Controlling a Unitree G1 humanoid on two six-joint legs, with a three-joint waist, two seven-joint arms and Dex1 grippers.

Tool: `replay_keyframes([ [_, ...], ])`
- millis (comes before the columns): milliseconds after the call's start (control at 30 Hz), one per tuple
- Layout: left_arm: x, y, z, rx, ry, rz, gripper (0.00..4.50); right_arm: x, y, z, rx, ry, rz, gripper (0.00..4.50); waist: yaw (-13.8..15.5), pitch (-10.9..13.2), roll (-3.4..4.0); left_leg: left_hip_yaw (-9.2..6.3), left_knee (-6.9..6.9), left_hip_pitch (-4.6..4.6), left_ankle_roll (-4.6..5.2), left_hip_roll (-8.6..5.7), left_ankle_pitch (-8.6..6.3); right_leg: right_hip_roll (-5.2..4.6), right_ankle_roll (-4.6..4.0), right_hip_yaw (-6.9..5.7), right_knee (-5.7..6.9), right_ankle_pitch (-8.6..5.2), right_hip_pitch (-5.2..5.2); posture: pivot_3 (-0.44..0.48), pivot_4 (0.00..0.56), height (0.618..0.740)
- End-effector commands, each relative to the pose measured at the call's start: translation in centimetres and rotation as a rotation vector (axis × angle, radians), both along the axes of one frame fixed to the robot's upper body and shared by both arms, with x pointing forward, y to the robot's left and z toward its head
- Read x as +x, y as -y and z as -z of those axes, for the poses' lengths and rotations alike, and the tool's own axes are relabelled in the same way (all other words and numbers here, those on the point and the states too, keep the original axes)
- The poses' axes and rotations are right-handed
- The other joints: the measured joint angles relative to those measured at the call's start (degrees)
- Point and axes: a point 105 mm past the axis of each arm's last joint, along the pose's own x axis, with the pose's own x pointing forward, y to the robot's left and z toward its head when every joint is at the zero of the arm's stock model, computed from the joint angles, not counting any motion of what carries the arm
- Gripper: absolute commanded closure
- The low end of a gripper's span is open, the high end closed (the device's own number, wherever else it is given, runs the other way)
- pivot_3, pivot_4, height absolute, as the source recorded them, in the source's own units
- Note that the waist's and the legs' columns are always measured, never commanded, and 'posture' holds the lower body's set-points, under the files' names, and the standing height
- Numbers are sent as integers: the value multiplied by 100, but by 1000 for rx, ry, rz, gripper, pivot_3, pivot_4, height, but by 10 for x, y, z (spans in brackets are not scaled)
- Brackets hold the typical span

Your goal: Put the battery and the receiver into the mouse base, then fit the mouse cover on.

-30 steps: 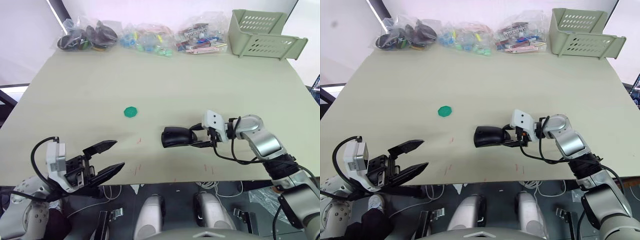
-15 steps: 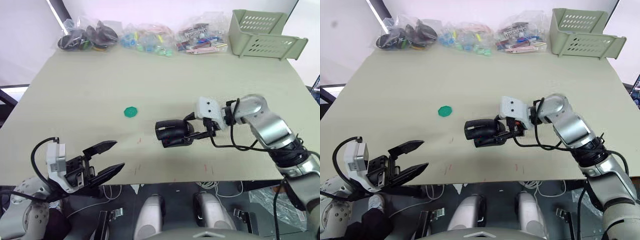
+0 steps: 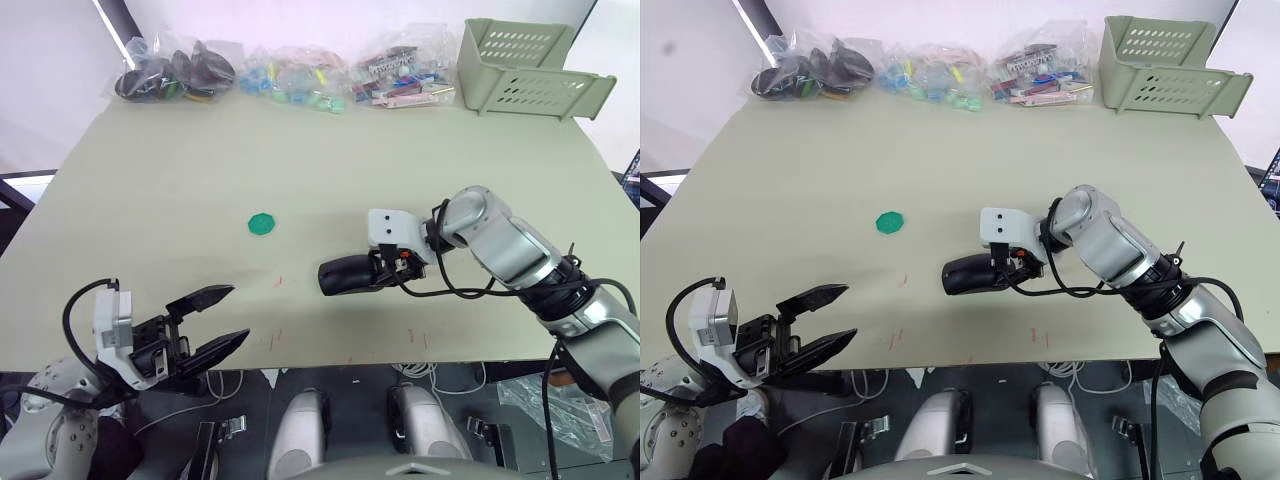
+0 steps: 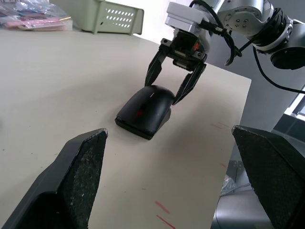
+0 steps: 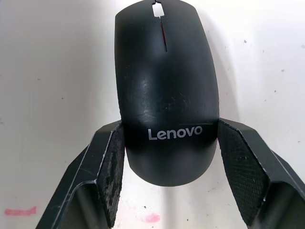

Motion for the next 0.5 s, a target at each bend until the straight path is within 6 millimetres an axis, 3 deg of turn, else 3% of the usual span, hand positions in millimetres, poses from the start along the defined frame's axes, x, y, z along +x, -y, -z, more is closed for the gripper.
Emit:
replay_keyframes([
  [33,-2,3,-6,13,38,16,0,2,-4,-12,2,44,-2,1741,0,0,0,0,0,0,0,0,0,0,0,0,0,0,0,0,150,740],
  [500,-3,4,-6,11,33,19,0,2,0,-6,-33,27,21,1741,-1,0,0,0,0,0,0,0,0,0,-1,-2,0,0,0,0,150,740],
])
